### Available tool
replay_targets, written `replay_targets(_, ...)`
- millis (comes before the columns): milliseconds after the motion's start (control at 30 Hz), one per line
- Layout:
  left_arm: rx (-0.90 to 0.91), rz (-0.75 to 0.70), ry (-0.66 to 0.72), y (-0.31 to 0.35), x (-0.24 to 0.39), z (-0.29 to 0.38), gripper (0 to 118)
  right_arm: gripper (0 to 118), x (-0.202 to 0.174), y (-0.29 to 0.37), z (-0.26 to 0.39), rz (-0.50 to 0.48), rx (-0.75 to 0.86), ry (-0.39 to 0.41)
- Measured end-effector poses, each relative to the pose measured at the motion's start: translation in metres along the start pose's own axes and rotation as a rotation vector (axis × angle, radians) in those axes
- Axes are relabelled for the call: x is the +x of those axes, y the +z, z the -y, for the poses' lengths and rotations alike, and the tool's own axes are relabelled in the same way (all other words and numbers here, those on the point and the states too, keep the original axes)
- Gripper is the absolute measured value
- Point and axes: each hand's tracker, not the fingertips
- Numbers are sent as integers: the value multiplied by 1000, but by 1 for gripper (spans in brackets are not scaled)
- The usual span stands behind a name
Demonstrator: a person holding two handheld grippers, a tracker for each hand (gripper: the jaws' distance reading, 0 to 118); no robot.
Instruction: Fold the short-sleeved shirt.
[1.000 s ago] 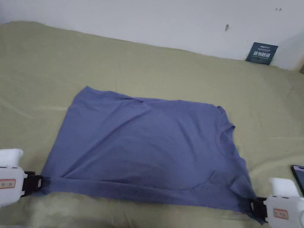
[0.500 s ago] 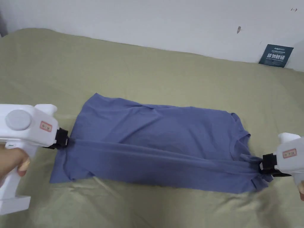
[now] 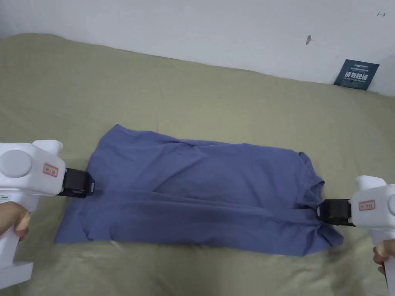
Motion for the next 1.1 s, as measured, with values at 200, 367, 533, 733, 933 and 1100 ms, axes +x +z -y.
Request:
replay_targets(200,44,-12,-90,55,17,64,1,8,-13,43,54,-74,-82,0)
replay_targets(367,1,45,-33,49,16,111,0,0,-20,54,103,-109,-64,-14)
replay_targets(533,-14,49,6,24,4,101,40,0,-20,48,103,-98,-82,46)
replay_targets(733,-33,72,72,-10,-9,73,104,0,-7,45,87,-72,-63,27)
replay_targets(933,-70,54,97,-22,-1,68,8,19,3,19,62,-21,-59,25)
replay_targets(1100,-66,31,51,-15,10,68,7,103,3,-23,33,-60,-55,5)
